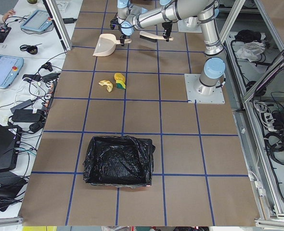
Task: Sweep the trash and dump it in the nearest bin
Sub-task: 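Lift the dustpan with the left gripper and set it beside the trash pile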
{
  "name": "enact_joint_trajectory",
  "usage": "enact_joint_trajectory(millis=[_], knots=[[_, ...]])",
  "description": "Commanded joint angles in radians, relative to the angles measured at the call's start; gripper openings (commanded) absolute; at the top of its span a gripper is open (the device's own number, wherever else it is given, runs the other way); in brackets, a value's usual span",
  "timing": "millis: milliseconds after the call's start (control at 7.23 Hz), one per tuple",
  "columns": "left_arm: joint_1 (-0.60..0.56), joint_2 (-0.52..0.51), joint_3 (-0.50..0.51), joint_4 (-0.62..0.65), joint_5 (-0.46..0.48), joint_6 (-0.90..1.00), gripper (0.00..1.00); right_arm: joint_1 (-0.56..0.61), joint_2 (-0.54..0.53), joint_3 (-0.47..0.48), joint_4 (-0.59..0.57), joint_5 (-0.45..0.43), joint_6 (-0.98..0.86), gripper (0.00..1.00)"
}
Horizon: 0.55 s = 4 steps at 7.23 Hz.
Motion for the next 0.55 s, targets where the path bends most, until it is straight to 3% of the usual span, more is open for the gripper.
enact_joint_trajectory(millis=[0,415], knots=[[0.008,0.005,-0.010,0.001,-0.007,0.015,0.00,0.001,-0.004,0.000,0.008,-0.009,0.012,0.00],[0.078,0.025,0.010,0.001,-0.015,0.137,0.00,0.001,-0.006,-0.001,0.017,-0.012,0.012,0.00]])
